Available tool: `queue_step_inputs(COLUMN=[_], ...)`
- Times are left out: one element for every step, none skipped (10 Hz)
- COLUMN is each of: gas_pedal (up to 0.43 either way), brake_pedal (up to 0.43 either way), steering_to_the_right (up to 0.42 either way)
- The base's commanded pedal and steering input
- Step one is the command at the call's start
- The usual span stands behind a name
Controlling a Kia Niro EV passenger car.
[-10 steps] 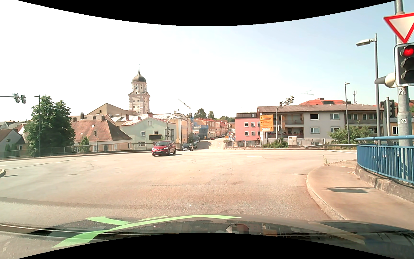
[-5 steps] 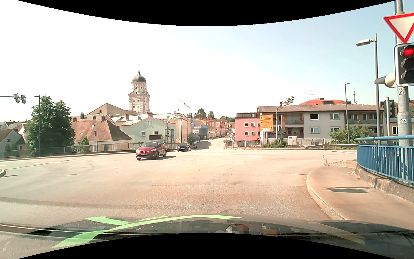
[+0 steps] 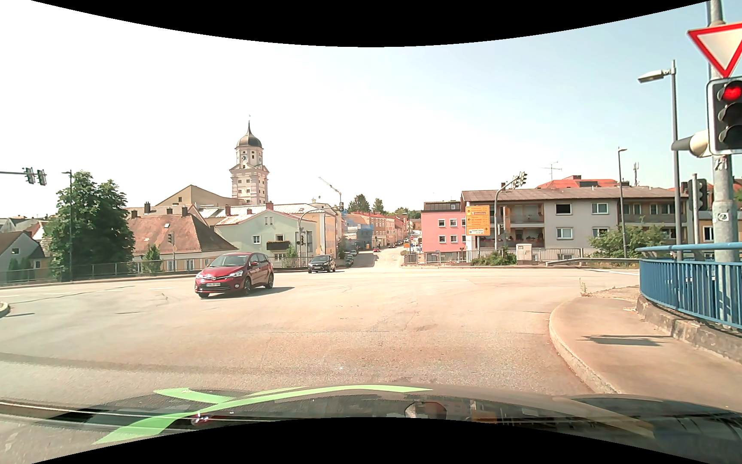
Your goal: Follow the waypoints while adhering to traffic rules and regulations
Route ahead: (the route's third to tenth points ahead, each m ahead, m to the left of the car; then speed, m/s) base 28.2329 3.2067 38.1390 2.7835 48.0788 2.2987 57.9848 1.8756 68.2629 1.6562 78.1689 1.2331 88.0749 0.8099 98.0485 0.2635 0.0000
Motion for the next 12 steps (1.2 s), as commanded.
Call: queue_step_inputs(gas_pedal=[0.000,0.000,0.000,0.000,0.000,0.000,0.000,0.000,0.000,0.000,0.000,0.000], brake_pedal=[0.287,0.287,0.287,0.287,0.287,0.287,0.287,0.287,0.287,0.287,0.287,0.287], steering_to_the_right=[-0.008,-0.008,-0.008,-0.008,-0.008,-0.008,-0.008,-0.008,-0.008,-0.008,-0.008,-0.008])
